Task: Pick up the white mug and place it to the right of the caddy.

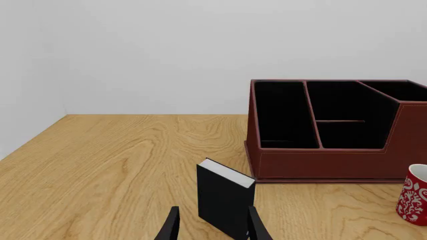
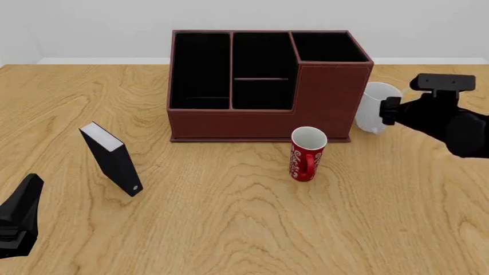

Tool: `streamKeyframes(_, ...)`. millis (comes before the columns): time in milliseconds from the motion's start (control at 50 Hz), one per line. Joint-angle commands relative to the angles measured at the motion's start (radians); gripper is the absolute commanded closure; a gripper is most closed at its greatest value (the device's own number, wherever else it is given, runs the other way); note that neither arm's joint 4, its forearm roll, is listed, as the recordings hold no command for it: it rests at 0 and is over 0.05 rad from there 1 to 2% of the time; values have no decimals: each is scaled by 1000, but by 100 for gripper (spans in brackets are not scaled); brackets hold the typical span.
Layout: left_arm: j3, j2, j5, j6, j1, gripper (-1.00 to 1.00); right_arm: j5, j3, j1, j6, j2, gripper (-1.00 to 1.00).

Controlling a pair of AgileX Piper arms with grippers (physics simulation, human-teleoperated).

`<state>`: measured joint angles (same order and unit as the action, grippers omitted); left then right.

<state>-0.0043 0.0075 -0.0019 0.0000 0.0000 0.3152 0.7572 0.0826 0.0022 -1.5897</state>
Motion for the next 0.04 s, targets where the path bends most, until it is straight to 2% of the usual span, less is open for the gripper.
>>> streamKeyframes(20, 0, 0, 0, 0, 0, -100, -5, -6, 1, -3, 20, -100)
streamKeyframes(40, 0, 0, 0, 0, 0, -100, -7, -6, 0, -3, 23, -100)
